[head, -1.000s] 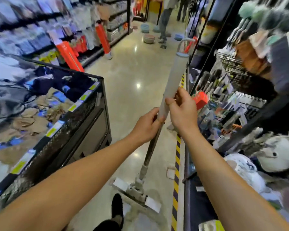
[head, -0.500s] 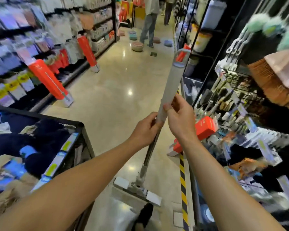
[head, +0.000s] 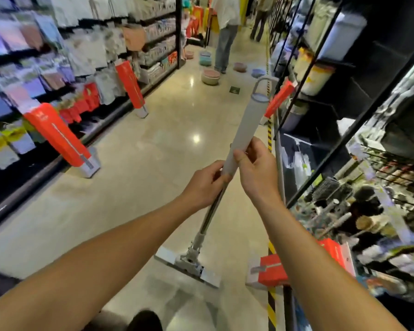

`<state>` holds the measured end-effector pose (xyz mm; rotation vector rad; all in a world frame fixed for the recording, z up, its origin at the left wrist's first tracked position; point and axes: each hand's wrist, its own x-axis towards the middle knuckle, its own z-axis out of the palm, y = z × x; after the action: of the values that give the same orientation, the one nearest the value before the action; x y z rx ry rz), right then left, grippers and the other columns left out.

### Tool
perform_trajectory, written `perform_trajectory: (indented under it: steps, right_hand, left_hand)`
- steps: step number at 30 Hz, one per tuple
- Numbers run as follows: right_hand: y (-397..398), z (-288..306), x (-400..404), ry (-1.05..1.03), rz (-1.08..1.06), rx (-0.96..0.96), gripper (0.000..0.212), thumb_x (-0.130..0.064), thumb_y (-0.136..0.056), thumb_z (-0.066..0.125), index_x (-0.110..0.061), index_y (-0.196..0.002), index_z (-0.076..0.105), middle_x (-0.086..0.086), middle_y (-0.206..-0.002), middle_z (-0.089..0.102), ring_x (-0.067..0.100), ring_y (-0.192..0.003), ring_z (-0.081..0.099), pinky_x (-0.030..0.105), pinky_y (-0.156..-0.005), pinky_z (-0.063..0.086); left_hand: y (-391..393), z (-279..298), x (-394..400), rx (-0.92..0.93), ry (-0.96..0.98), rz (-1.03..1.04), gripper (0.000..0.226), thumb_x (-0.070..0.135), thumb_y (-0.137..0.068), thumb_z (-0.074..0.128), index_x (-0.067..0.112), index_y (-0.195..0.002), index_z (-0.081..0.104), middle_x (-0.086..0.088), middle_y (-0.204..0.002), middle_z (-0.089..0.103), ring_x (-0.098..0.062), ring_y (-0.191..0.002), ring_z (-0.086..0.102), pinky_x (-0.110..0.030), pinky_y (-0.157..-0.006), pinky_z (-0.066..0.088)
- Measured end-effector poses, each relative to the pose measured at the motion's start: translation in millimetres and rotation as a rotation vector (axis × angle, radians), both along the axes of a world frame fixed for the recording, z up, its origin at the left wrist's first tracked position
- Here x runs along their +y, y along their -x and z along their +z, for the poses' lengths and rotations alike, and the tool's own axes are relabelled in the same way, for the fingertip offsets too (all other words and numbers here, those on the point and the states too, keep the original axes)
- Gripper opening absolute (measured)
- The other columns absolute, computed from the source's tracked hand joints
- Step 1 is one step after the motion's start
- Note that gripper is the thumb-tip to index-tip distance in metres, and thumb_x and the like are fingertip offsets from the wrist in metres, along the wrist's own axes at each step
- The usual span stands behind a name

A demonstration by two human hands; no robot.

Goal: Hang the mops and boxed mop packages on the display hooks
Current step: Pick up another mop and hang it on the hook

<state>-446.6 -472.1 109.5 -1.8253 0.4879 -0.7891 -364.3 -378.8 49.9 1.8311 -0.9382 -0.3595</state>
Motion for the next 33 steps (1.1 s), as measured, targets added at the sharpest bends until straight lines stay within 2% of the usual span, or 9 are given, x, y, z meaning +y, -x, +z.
perform_trajectory:
  steps: [5,10,13,18,21,25,28,30,33]
  right_hand:
    - [-118.0,4.0,-71.9,0.072,-0.041,0.014,0.014,-0.005,-0.094,0.059,-0.012,-0.104,0.064,-0.004,-0.088,0.067,0.006,-0.08,0.062,0.017,-0.067,0.047]
    - [-224.6,4.0,-133.0,0.097,-0.157,0.008,0.014,-0.006,-0.094,0.06,-0.019,-0.098,0.062,-0.005,-0.086,0.067,0.011,-0.08,0.063,0.027,-0.07,0.051]
    - [-278.3,12.3,-171.8,0.091,-0.216,0.006,0.012,-0.006,-0.094,0.06,-0.015,-0.101,0.063,0.006,-0.095,0.07,0.021,-0.09,0.065,0.039,-0.079,0.054]
    - [-350.0,28.2,-244.5,0.045,-0.289,-0.033,0.025,0.0,-0.094,0.06,-0.021,-0.105,0.063,-0.011,-0.093,0.07,-0.005,-0.082,0.065,0.025,-0.079,0.054]
    - [-386.8,32.5,-295.7,0.056,-0.339,-0.056,0.027,0.003,-0.092,0.061,-0.02,-0.105,0.063,-0.018,-0.089,0.068,-0.012,-0.078,0.063,0.02,-0.077,0.054]
    - [-430.4,35.4,-371.8,0.076,-0.394,-0.067,0.024,-0.003,-0.092,0.065,-0.014,-0.113,0.065,-0.015,-0.095,0.069,-0.004,-0.089,0.068,0.025,-0.085,0.058]
    - [-459.1,39.3,-429.3,0.105,-0.426,-0.057,0.024,-0.009,-0.093,0.065,-0.031,-0.1,0.063,-0.012,-0.094,0.071,0.012,-0.094,0.071,0.042,-0.09,0.059]
    - [-474.9,44.4,-464.3,0.119,-0.445,-0.053,0.024,-0.009,-0.093,0.064,-0.032,-0.098,0.063,-0.013,-0.092,0.07,0.011,-0.092,0.071,0.044,-0.09,0.058]
    - [-496.4,54.0,-511.6,0.141,-0.485,-0.032,0.021,-0.011,-0.095,0.063,-0.021,-0.114,0.063,-0.016,-0.096,0.068,0.005,-0.094,0.069,0.04,-0.091,0.059]
  left_hand:
    - [-123.3,-3.7,-74.7,0.007,0.033,-0.033,0.013,0.032,-0.1,0.052,0.027,-0.108,0.061,-0.003,-0.086,0.069,-0.017,-0.074,0.063,-0.019,-0.059,0.046]
    - [-234.2,-4.3,-147.8,0.014,0.037,-0.108,0.008,0.032,-0.1,0.052,0.029,-0.102,0.059,-0.003,-0.084,0.068,-0.016,-0.07,0.06,-0.025,-0.06,0.044]
    - [-292.1,6.5,-194.1,-0.005,0.038,-0.159,0.007,0.032,-0.099,0.053,0.029,-0.099,0.06,-0.005,-0.082,0.068,-0.017,-0.068,0.059,-0.031,-0.061,0.044]
    - [-374.0,16.3,-275.5,-0.017,0.084,-0.263,0.007,0.028,-0.098,0.056,0.032,-0.094,0.06,0.002,-0.071,0.062,-0.009,-0.06,0.051,-0.027,-0.058,0.04]
    - [-418.1,19.5,-331.5,-0.034,0.075,-0.323,0.008,0.027,-0.097,0.056,0.032,-0.092,0.06,0.008,-0.065,0.056,-0.009,-0.057,0.046,-0.029,-0.057,0.037]
    - [-467.1,29.3,-410.2,-0.08,0.098,-0.423,0.008,0.032,-0.093,0.054,0.036,-0.086,0.057,0.009,-0.066,0.056,-0.008,-0.057,0.048,-0.031,-0.058,0.039]
    - [-499.6,36.1,-470.3,-0.104,0.103,-0.473,0.013,0.024,-0.098,0.056,0.034,-0.09,0.057,0.015,-0.066,0.056,0.003,-0.054,0.052,-0.026,-0.058,0.039]
    - [-517.6,41.0,-508.8,-0.123,0.094,-0.498,0.006,0.022,-0.099,0.056,0.027,-0.097,0.06,0.015,-0.068,0.055,0.003,-0.055,0.053,-0.024,-0.059,0.039]
    - [-539.7,50.3,-560.7,-0.121,0.1,-0.518,0.014,0.023,-0.099,0.055,0.019,-0.11,0.063,0.016,-0.07,0.056,0.004,-0.059,0.056,-0.019,-0.058,0.042]
